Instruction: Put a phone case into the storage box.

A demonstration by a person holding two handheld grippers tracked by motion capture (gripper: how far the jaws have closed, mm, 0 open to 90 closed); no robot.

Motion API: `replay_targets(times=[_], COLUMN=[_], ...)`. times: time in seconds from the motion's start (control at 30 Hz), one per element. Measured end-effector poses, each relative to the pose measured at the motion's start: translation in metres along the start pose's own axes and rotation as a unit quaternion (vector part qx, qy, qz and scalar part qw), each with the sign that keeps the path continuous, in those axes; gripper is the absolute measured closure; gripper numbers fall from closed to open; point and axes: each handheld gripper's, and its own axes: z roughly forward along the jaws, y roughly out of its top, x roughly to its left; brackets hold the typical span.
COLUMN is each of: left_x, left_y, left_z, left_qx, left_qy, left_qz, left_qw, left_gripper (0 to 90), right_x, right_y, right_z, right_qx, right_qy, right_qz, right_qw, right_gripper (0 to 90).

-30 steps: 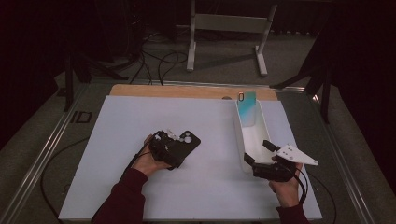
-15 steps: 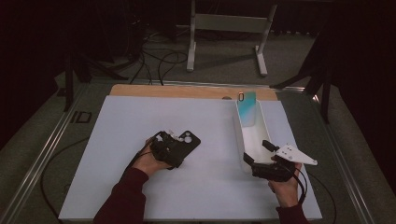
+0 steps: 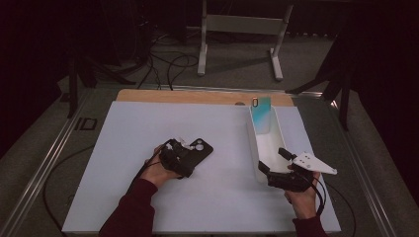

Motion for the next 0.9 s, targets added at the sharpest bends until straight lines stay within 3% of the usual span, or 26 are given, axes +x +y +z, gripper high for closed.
replay_targets(times=[0.2,0.57,0.9], left_x=[0.0,-0.001,-0.006], left_y=[0.001,0.003,0.005], left_z=[-0.006,-0.029,-0.041], left_qx=[-0.015,-0.064,-0.088], left_qy=[0.006,0.021,0.025], left_qz=[-0.001,-0.006,0.005], left_qw=[0.9999,0.9977,0.9958], left_gripper=[15.7,15.6,15.5], right_x=[-0.001,0.0,-0.001], right_y=[0.001,0.004,0.005], right_z=[-0.001,-0.001,0.0], right_qx=[-0.004,-0.003,0.002], right_qy=[-0.001,-0.001,0.002], right_qz=[0.003,0.006,0.012], right_qw=[1.0,1.0,0.9999], right_gripper=[8.7,8.7,8.7])
